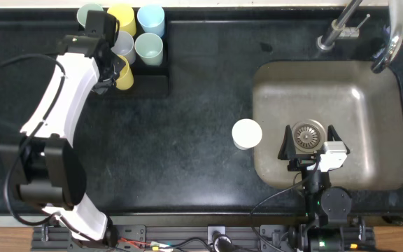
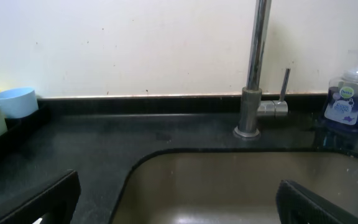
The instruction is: Store Cups
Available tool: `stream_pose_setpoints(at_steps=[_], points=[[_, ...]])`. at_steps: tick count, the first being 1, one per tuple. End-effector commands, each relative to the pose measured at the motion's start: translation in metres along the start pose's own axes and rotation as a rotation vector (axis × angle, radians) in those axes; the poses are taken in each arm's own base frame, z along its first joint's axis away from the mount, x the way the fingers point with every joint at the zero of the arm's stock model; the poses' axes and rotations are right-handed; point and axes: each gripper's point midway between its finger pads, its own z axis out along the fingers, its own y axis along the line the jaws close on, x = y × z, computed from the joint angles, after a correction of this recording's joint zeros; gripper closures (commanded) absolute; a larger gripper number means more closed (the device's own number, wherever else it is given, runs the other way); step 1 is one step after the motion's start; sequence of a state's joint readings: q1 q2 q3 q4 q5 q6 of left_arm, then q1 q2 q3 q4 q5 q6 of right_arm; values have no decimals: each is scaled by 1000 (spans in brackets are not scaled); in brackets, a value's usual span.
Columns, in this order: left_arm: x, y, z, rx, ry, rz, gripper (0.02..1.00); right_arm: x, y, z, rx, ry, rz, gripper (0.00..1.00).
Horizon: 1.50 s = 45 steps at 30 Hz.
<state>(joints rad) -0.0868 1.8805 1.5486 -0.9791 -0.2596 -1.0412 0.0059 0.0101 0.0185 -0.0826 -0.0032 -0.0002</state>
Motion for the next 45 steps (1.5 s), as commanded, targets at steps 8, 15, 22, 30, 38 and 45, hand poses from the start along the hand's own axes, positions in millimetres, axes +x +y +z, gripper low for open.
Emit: stream_pose_setpoints(at_steps=[8,15,22,30,38,45], points=[[10,-4,14,-36,-15,28,982,4,-1,0,-1,2,-3,5],[10,-4,14,-38,-17,37,143,4,-1,0,-1,2,-3,3],[7,-5,6,-36,-16,86,34,4,-1,0,-1,2,-3,5],[-6,-5,-33,16,-57,93,18,4,-1,0,-1,2,-3,5],[-13,4,-130,244,-105,186,18,4,-1,0,-1,2,-3,3],[-4,-8,-210,638,-303,501,20,4,-1,0,-1,2,-3,3]])
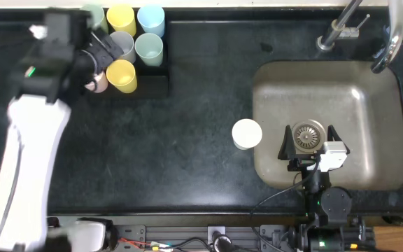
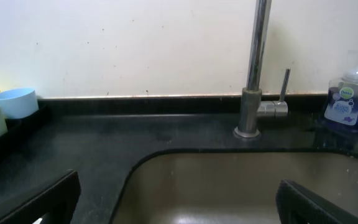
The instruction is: Store Cups
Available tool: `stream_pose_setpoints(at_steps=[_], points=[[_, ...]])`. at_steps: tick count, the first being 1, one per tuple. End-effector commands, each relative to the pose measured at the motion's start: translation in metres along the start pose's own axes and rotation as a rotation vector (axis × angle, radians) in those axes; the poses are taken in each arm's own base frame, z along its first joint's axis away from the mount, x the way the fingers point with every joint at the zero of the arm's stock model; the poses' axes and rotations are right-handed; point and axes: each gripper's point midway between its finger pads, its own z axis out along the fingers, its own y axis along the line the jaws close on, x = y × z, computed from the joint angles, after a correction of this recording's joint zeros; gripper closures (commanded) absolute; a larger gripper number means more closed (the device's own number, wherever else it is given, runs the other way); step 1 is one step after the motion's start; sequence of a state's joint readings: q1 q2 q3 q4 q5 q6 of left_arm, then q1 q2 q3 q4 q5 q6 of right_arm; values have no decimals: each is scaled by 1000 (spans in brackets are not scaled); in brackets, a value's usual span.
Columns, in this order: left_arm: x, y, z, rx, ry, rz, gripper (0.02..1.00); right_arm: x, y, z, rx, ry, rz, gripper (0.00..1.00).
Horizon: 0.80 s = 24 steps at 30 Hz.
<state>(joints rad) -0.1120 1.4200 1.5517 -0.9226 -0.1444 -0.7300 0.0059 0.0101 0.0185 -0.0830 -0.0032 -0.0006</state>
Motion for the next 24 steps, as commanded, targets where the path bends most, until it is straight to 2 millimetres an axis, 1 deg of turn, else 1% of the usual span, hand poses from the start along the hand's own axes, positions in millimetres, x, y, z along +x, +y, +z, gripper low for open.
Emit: stream_pose_setpoints(at_steps=[1,4,7,10,13,15,19,22,24], points=[[18,-16,-32,233,-79,307,18,4,-1,0,-1,2,-3,3],[28,-1,-37,310,-228,331,18,4,-1,0,-1,2,-3,3],[48,28,-34,334,-343,311,18,4,-1,0,-1,2,-3,3],[79,61,-25,317,-376,304,18,4,-1,0,-1,2,-3,3],[104,82,-21,310,-390,351,18,4,-1,0,-1,2,-3,3],[112,89,-22,312,-420,403,18,4,-1,0,-1,2,-3,5],[121,99,-24,318,-459,426,18,4,-1,0,-1,2,-3,3],[134,109,-16,315,-457,425,18,4,-1,0,-1,2,-3,3],[140,112,-10,324,-468,424,18,4,-1,0,-1,2,-3,3]])
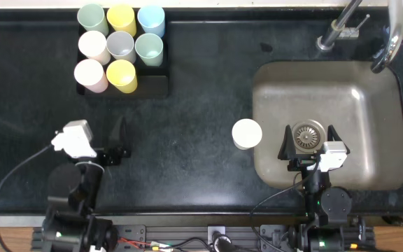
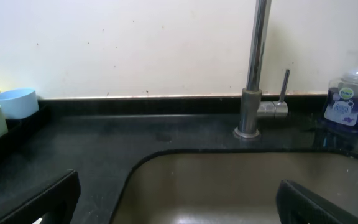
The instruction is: Store Cups
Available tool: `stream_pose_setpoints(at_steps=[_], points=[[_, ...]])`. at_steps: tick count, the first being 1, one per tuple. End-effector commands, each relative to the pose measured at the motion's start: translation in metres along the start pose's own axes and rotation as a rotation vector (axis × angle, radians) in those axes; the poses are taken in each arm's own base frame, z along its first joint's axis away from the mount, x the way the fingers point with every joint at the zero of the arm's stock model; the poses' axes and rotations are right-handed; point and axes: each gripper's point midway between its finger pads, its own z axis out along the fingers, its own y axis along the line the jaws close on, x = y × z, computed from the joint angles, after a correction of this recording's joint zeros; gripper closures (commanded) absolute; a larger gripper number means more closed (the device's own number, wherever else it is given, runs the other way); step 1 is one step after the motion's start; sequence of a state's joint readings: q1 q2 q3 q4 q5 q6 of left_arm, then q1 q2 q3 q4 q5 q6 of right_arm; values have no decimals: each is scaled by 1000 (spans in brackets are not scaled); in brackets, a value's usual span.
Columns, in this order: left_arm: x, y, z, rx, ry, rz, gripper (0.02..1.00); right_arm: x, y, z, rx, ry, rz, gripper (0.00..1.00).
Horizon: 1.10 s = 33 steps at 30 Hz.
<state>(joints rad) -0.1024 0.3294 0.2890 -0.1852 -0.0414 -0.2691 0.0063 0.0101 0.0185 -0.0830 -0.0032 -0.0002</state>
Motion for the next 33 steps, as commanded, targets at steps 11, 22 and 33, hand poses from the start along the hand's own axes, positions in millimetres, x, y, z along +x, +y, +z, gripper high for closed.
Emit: stream_pose_setpoints(at_steps=[11,22,33], points=[[-49,-18,-25,108,-449,205,20,4,-1,0,-1,2,-3,3],[4,-4,-11,100,-287,214,18,4,-1,0,-1,2,-3,5],[38,3,-3,90,-142,211,18,4,-1,0,-1,2,-3,3]])
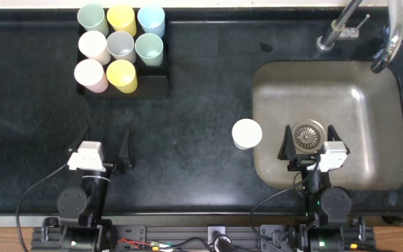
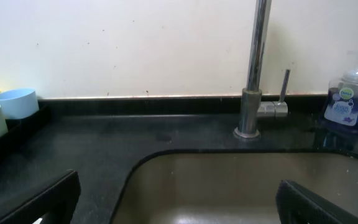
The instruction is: Store Cups
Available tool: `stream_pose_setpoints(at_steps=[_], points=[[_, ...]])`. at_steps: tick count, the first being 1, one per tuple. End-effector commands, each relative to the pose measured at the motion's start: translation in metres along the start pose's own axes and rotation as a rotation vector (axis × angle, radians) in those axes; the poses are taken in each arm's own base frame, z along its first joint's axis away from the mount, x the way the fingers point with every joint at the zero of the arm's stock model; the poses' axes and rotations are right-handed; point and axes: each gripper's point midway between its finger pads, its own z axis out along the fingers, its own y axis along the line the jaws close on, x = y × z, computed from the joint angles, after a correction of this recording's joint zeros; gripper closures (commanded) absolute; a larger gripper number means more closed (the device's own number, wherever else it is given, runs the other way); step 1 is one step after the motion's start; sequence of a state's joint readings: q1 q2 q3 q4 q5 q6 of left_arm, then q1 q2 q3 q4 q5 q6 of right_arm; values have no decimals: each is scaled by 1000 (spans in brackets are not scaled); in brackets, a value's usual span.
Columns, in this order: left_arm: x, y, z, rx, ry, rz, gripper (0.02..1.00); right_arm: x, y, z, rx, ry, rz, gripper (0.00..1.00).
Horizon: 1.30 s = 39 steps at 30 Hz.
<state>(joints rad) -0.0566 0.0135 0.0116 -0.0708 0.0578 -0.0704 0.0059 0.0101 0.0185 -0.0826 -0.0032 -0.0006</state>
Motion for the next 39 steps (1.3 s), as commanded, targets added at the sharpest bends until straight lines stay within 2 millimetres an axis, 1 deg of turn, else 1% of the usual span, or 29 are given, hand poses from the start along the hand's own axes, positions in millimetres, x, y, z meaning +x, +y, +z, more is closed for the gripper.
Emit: stream_pose_setpoints(at_steps=[1,7,39], points=[[1,-1,0,10,-1,17,18,4,-1,0,-1,2,-3,3],[0,7,-1,-22,-3,15,18,4,-1,0,-1,2,-3,5],[1,7,-1,-21,-2,15,18,4,-1,0,2,2,-3,3]])
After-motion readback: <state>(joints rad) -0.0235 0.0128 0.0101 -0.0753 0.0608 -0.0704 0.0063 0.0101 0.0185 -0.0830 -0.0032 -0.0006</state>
